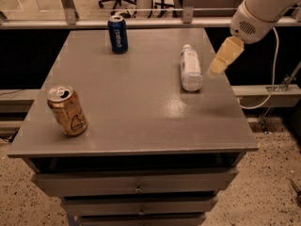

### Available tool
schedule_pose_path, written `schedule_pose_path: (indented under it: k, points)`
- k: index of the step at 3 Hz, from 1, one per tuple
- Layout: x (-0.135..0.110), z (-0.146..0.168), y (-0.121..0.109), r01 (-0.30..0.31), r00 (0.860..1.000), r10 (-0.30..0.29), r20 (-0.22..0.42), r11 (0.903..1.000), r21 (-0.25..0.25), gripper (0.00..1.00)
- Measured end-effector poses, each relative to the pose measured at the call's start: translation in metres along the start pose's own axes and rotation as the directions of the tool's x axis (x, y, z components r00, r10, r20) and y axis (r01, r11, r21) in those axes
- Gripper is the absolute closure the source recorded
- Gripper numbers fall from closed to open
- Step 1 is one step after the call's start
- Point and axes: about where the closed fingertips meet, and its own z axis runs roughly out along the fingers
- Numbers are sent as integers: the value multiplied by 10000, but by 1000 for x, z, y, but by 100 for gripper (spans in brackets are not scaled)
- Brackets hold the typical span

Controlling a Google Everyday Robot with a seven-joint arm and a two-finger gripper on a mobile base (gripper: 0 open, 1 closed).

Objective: Place blue plastic bottle upright

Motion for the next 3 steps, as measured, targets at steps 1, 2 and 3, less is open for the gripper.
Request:
schedule_pose_path:
  k: [1,2,3]
  points:
    - [-35,29,-28,-1858,9822,1858,282,9826,-8,0]
    - [-65,52,-35,-2952,9550,2953,283,9554,-71,0]
    - [-84,70,-30,-3676,9299,3677,65,9299,-129,0]
